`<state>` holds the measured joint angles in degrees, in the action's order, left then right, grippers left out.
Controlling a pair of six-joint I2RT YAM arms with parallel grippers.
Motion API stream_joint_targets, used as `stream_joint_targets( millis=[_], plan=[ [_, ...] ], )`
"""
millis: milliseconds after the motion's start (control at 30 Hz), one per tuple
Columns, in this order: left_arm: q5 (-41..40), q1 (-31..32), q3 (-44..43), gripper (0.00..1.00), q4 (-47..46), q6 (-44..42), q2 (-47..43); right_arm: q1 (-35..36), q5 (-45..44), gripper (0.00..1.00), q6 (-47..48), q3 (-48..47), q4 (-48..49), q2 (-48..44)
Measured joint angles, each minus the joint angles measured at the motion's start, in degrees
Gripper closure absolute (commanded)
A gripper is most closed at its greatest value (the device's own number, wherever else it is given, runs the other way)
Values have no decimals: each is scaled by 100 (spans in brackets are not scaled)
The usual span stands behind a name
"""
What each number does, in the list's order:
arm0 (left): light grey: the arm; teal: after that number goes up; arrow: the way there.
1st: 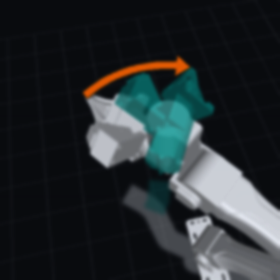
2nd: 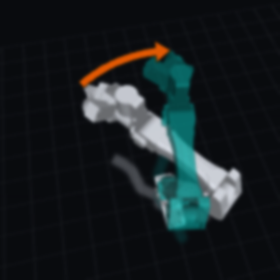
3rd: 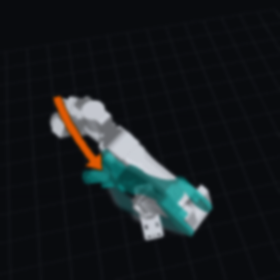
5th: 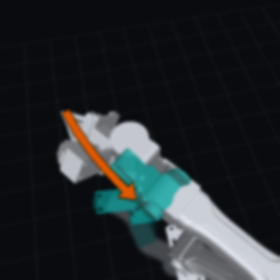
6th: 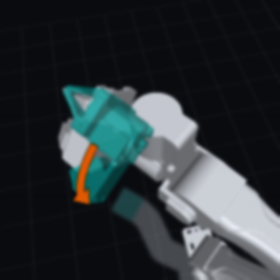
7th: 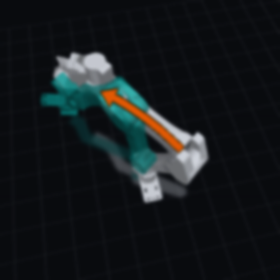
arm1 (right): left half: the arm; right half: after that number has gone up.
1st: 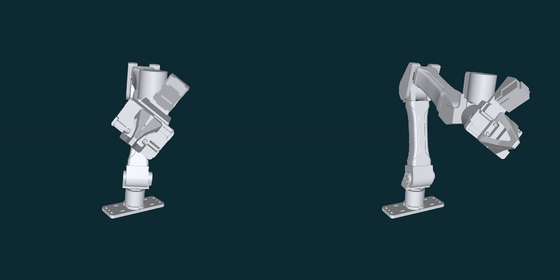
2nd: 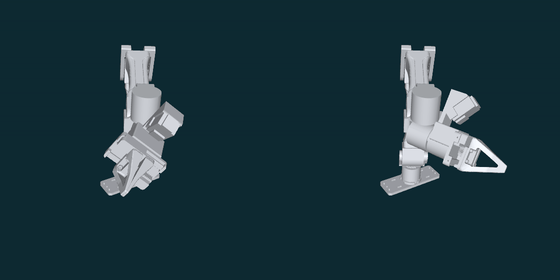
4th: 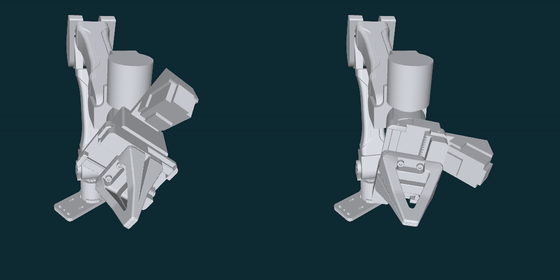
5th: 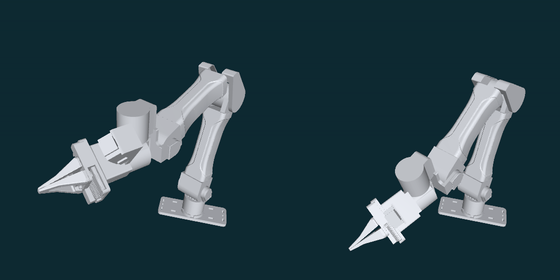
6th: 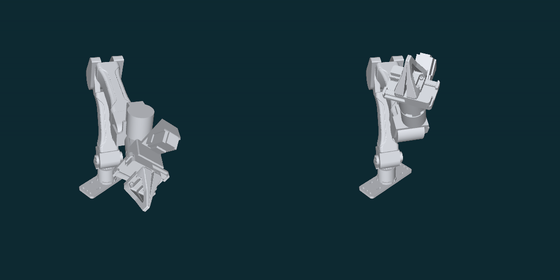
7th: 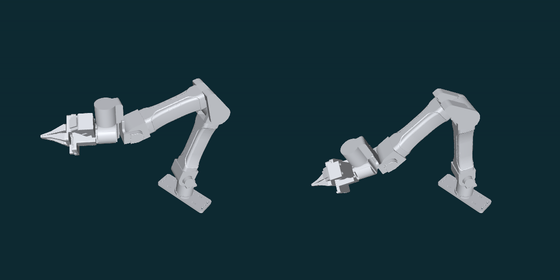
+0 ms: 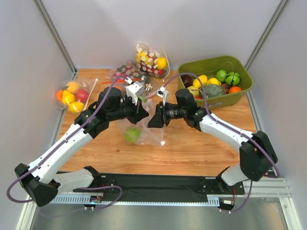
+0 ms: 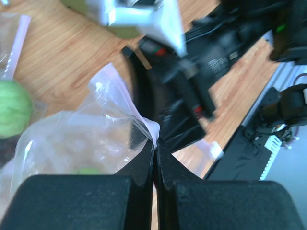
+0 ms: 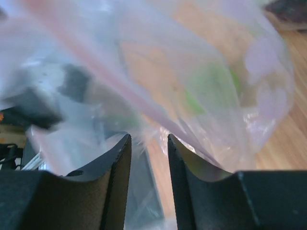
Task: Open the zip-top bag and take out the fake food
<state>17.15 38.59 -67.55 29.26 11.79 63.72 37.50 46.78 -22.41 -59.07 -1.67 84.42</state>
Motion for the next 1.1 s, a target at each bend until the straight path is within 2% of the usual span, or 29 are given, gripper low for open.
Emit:
stream_joint_targets(
  millis=[67,300,433,533,567,600,733,900,1100],
  plan=[
    [179,2,2,100,-136,72,2,44,-267,60,33,-2,-35,188],
    [741,26,225,100,-997,474,262,289,-881,38,59,20,22,352],
    [828,186,413,100,-1596,645,566,302,-1137,34,26,299,197,356],
    [804,262,520,79,-1849,697,813,332,-1305,33,-15,555,299,400],
    [780,271,577,60,-1908,702,859,332,-1364,33,-28,625,332,435],
    [734,275,647,52,-1943,695,872,332,-1410,33,-39,673,367,466],
    [435,363,1204,29,-2131,748,435,271,-1718,33,-155,870,422,647],
    [-560,302,1974,12,-2070,664,-841,103,-1816,32,-192,960,457,713],
    [-1910,295,2747,13,-1847,918,-2118,-9,-1882,32,-208,960,507,758]
  ],
)
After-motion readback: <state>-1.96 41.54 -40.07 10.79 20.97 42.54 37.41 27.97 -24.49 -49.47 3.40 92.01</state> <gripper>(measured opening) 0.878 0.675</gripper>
